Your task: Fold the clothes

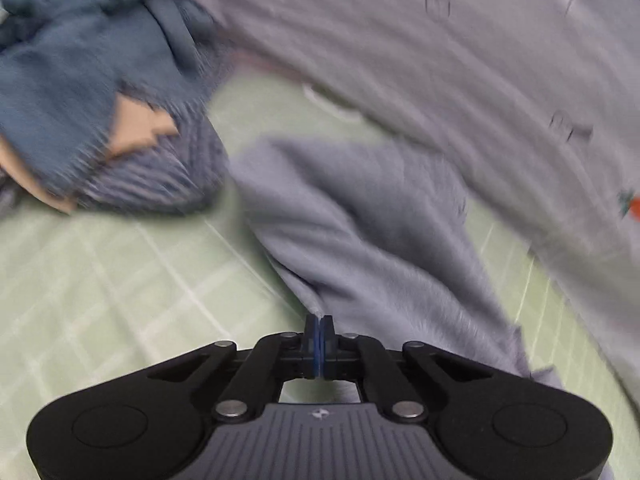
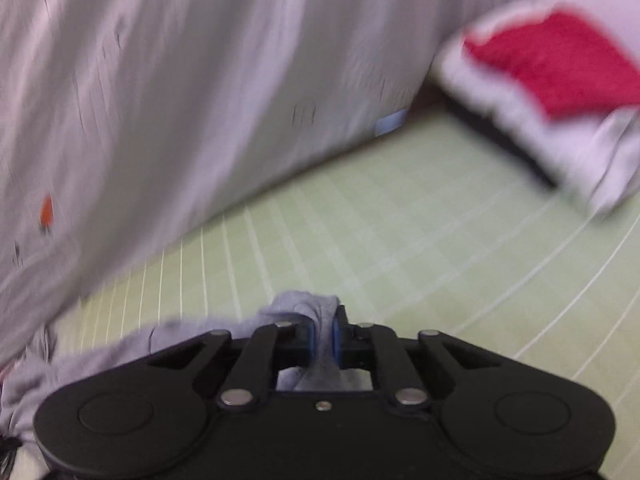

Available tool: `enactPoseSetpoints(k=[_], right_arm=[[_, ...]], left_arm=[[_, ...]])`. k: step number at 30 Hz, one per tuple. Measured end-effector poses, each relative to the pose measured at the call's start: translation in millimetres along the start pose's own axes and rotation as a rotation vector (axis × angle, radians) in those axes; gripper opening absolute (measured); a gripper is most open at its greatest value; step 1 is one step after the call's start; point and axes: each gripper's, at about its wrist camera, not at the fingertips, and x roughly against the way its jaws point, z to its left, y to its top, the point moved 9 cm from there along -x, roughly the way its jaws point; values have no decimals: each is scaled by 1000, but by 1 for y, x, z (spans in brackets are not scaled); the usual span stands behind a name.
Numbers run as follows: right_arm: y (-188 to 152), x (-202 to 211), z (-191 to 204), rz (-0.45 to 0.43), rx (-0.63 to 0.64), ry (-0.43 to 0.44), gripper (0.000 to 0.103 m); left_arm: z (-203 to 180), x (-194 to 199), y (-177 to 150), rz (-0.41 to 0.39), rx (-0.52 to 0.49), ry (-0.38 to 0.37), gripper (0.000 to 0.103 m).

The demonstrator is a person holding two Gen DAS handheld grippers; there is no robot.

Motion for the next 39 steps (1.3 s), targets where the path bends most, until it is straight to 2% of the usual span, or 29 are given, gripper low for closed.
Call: enactPoseSetpoints(k=[4, 6, 9, 10, 13, 14, 15, 16, 17, 18, 19, 22, 24, 26, 27, 31, 33, 36, 39], right_arm=[[45, 69, -10, -185, 50, -28, 5], [58, 100, -15, -253, 65, -38, 5], [50, 111, -32, -228, 115, -99, 6], [39, 104, -42, -176, 128, -130, 6], [-21, 59, -73, 131, 149, -236, 8], [-34, 54, -77, 175, 156, -244, 8], [-38, 57, -70, 165, 192, -245, 11], [-41, 60, -63, 156, 228, -245, 16], [-44, 63, -56, 142, 265, -244, 41], [-41, 69, -45, 88, 305, -229, 67], [-36, 70, -36, 51, 326, -208, 74], [-25, 58, -18, 39, 289, -114, 73], [-20, 44, -5, 55, 244, -44, 76], [-27, 18, 4, 111, 230, 5, 78], [-31, 5, 9, 143, 227, 13, 78], [-43, -31, 18, 208, 272, 3, 81], [-48, -46, 20, 230, 301, -19, 86], [-52, -64, 18, 267, 344, -65, 87], [-57, -69, 21, 303, 339, -42, 84]], left_arm=[[16, 68, 3, -49, 7, -87, 0], [24, 100, -6, -43, 13, -123, 0], [45, 114, -52, 64, 9, -84, 1], [55, 112, -69, 106, 10, -55, 1], [87, 91, -124, 265, 33, 71, 0], [95, 87, -136, 302, 45, 93, 0], [98, 87, -138, 314, 65, 85, 1], [98, 88, -136, 307, 79, 66, 2], [96, 89, -130, 285, 69, 52, 10], [94, 89, -122, 262, 45, 49, 14], [92, 88, -115, 244, 21, 54, 20], [89, 77, -92, 201, -31, 85, 30], [89, 68, -79, 177, -24, 84, 39], [87, 60, -67, 161, -5, 73, 54], [85, 55, -61, 152, 4, 69, 56], [78, 36, -39, 124, 38, 59, 72], [77, 23, -33, 134, 48, 63, 74], [74, 2, -27, 156, 54, 57, 79], [71, -15, -25, 179, 59, 64, 79]])
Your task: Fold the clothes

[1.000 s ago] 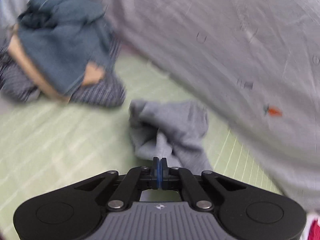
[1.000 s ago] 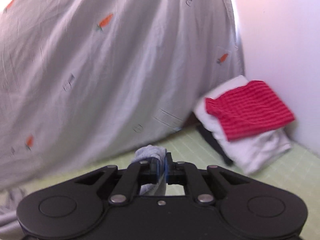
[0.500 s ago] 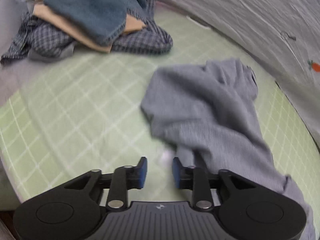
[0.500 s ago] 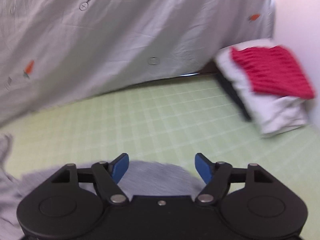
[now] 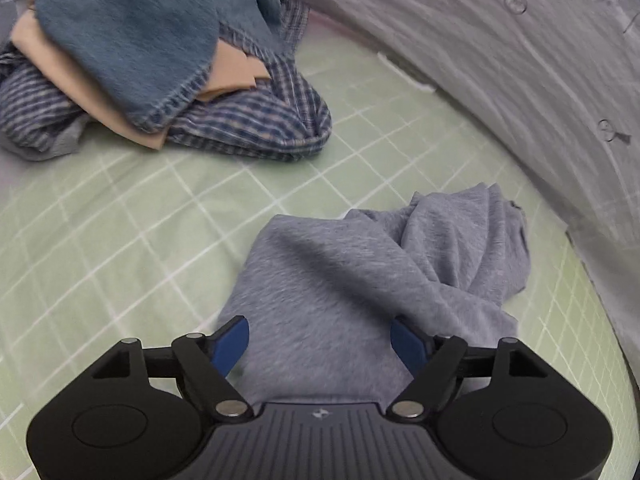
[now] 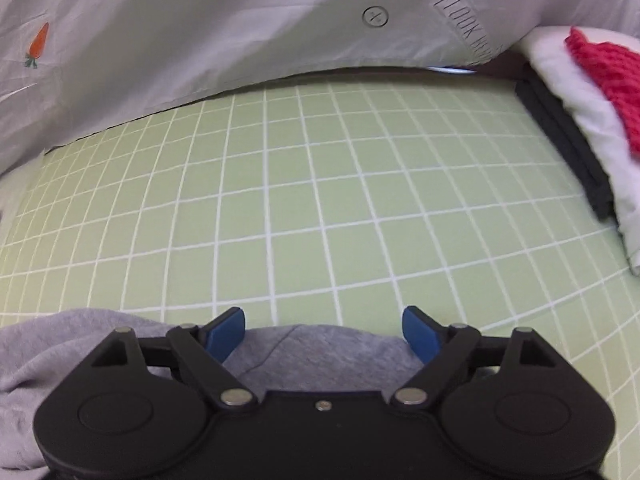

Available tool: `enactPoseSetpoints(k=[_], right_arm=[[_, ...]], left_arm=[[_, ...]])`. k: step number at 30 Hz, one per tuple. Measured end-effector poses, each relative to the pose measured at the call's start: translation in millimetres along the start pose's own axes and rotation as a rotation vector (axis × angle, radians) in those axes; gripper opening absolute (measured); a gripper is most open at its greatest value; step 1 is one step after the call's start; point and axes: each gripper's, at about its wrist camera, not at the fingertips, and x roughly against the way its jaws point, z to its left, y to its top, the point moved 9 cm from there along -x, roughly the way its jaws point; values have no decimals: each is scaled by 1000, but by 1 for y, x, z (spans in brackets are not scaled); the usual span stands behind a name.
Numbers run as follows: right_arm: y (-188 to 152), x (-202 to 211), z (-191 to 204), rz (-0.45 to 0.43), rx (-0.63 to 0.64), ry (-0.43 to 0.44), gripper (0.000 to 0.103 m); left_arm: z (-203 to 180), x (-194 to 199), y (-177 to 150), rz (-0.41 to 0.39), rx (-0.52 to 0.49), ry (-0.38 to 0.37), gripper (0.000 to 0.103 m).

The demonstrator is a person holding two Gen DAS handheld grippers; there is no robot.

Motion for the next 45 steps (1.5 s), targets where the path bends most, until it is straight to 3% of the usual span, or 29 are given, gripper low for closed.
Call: enactPoseSetpoints(k=[1, 2, 3, 5, 6, 10, 14, 20, 25, 26, 27, 29, 31, 32, 33, 35, 39, 43, 45], right_arm=[[-2, 2, 1, 3, -2, 20, 81], [-5, 4, 2, 7, -4, 40, 63], [-7, 6, 3, 10, -6, 60, 36], [-13, 12, 5, 21, -5, 89, 9], [-13, 18, 3, -3, -10, 101, 7], [0, 53, -11, -125, -56, 109, 5], [27, 98, -34, -281, -152, 114, 4], [75, 156, -70, -502, -190, 24, 4], [107, 188, -114, -674, -264, -122, 4], [110, 185, -119, -684, -275, -161, 5], [112, 176, -123, -657, -272, -205, 5], [115, 157, -132, -600, -265, -294, 12], [105, 135, -128, -504, -241, -342, 29], [97, 128, -125, -471, -237, -345, 50], [90, 121, -122, -439, -234, -346, 65], [68, 111, -115, -394, -266, -318, 72], [8, 85, -107, -239, -394, -247, 73], [-43, 69, -102, -125, -548, -210, 73], [-58, 64, -98, -95, -630, -170, 73]], left_arm=[[0, -4, -1, 3, 6, 3, 78], [0, -6, -2, 4, 14, 8, 73], [1, -7, -4, 3, 22, 14, 66], [1, -6, -7, -9, 28, 16, 16], [1, -4, -7, -20, 23, 22, 4], [-4, 22, 3, -102, -25, 15, 3], [-31, 63, 23, -185, -72, -63, 2], [-120, 130, 57, -327, -220, -239, 1], [-193, 150, 71, -399, -283, -456, 2], [-209, 147, 70, -424, -321, -489, 7], [-221, 137, 67, -442, -364, -487, 10], [-232, 106, 60, -396, -404, -395, 23], [-223, 76, 50, -306, -375, -313, 32], [-212, 64, 44, -268, -346, -291, 39], [-198, 54, 39, -236, -319, -265, 42], [-165, 40, 28, -197, -267, -199, 51], [-99, 23, 8, -132, -140, -89, 62], [-63, 11, -7, -66, -19, -97, 69], [-58, 4, -11, -36, 38, -139, 69]])
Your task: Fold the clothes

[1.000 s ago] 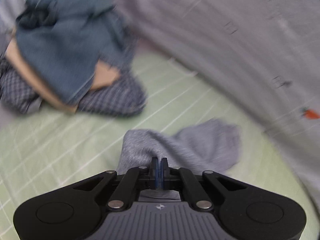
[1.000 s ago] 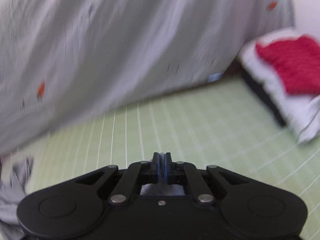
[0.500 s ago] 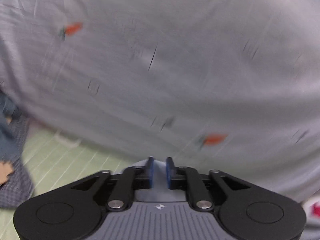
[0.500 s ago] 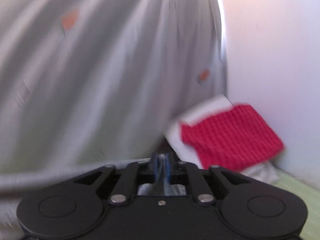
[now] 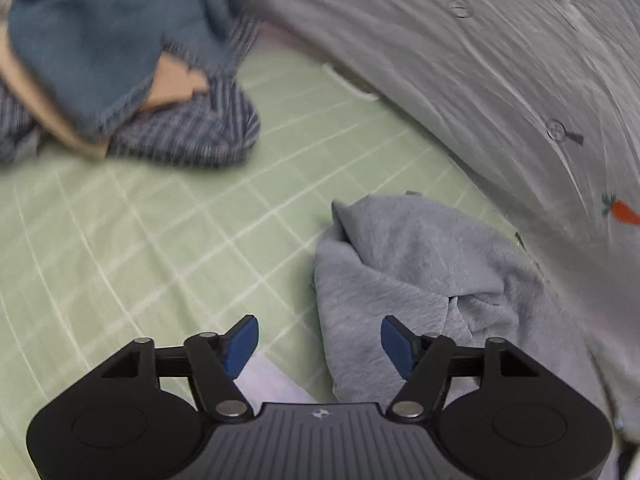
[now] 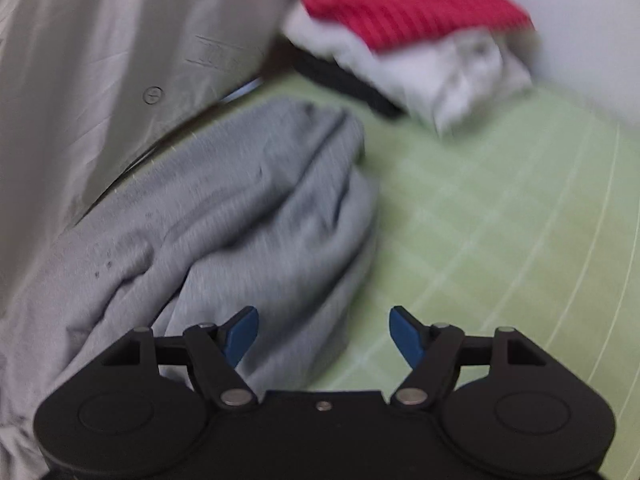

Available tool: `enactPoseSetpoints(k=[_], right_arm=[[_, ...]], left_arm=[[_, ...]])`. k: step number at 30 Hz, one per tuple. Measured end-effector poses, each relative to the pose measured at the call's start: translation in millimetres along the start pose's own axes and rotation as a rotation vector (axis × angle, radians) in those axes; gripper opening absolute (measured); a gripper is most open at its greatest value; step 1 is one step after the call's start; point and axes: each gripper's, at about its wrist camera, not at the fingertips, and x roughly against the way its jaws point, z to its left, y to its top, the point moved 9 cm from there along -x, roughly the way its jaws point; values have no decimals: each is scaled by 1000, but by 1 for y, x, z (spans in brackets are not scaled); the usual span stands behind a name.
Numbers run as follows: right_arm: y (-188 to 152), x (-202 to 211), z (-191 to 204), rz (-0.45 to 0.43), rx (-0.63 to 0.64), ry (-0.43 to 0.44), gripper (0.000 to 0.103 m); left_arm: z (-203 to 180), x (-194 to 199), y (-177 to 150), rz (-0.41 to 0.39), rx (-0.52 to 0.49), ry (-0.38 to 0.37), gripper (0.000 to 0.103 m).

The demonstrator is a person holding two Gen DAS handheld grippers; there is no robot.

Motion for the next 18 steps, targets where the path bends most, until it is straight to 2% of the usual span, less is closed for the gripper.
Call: enactPoseSetpoints(k=[3, 8, 9, 10, 11, 12, 13, 14, 18], right_arm=[[-12, -5, 0, 40, -95, 38, 74], [-20, -11, 4, 85, -188, 104, 71], [-20, -12, 7, 93, -203, 123, 64], [-21, -14, 9, 102, -218, 142, 59], [-21, -15, 11, 110, -231, 160, 46], [-20, -15, 11, 107, -228, 168, 31], [-20, -14, 12, 104, -225, 176, 22], [-19, -14, 12, 100, -223, 183, 6], [-2, 13, -1, -7, -227, 196, 3]], left_arm=[[0, -6, -5, 50, 63, -62, 69], [-12, -19, -8, 75, 94, -92, 66], [-13, -20, -9, 76, 91, -89, 63], [-15, -21, -9, 76, 86, -87, 47], [-16, -22, -9, 74, 84, -87, 25], [-16, -23, -9, 72, 85, -94, 14], [-16, -21, -8, 65, 89, -102, 3], [-14, -18, -7, 53, 94, -103, 3], [-5, 14, 7, -45, 76, -124, 2]])
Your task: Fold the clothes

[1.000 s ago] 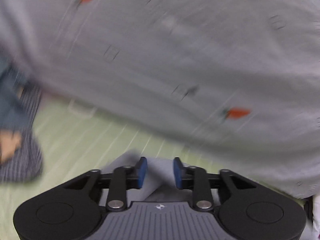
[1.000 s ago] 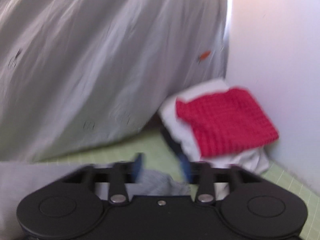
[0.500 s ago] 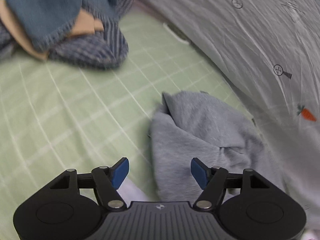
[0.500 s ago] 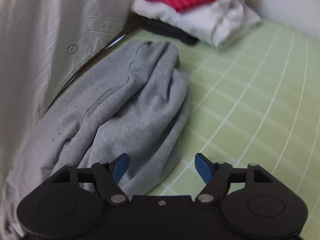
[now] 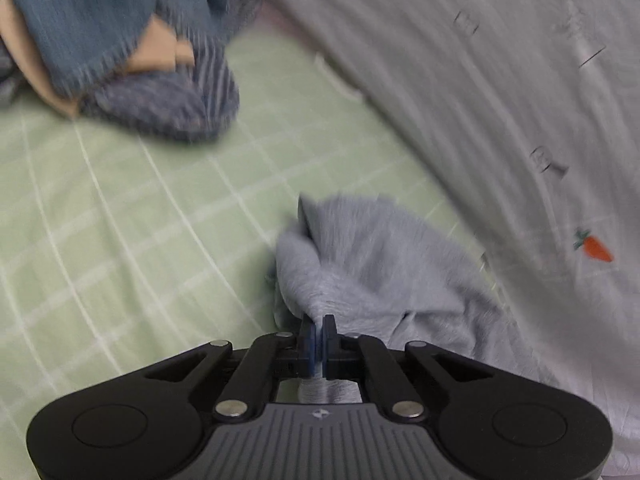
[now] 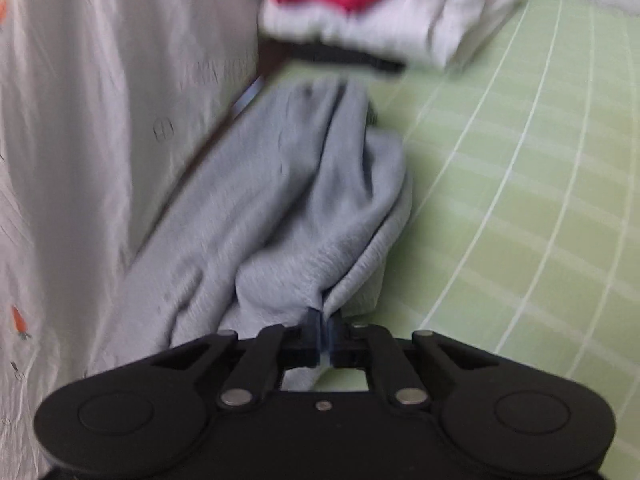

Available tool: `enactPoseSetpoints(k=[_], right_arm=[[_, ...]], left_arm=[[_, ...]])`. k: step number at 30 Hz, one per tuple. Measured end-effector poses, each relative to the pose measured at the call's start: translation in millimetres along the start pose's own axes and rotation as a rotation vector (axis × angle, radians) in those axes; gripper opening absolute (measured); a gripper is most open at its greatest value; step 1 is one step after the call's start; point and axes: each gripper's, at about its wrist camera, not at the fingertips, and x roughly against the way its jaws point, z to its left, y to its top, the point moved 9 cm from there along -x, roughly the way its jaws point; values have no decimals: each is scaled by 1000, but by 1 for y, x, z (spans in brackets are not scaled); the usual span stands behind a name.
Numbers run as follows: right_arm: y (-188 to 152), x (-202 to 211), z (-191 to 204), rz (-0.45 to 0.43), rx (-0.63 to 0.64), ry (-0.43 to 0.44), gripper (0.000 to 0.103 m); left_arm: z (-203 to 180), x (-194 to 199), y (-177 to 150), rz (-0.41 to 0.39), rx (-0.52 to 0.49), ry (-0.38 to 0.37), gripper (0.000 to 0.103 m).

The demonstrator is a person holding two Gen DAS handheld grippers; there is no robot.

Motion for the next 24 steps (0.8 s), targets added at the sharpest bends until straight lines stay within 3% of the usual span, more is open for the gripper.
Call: enactPoseSetpoints(k=[9, 13, 16, 19, 24], right_arm=[[54, 108, -12, -266, 52, 46, 2], [66, 139, -23, -305, 61, 72, 2], [65, 139, -17, -296, 98, 88, 2], [66, 133, -1, -295, 130, 109, 2], [81, 137, 32, -353, 181, 151, 2]], left_arm=[[32, 119, 29, -155, 68, -136, 2], [50, 161, 27, -185, 79, -160, 2], [58, 170, 27, -208, 53, -122, 2], [53, 168, 32, -203, 51, -134, 2], [4, 175, 61, -289, -113, -171, 0]])
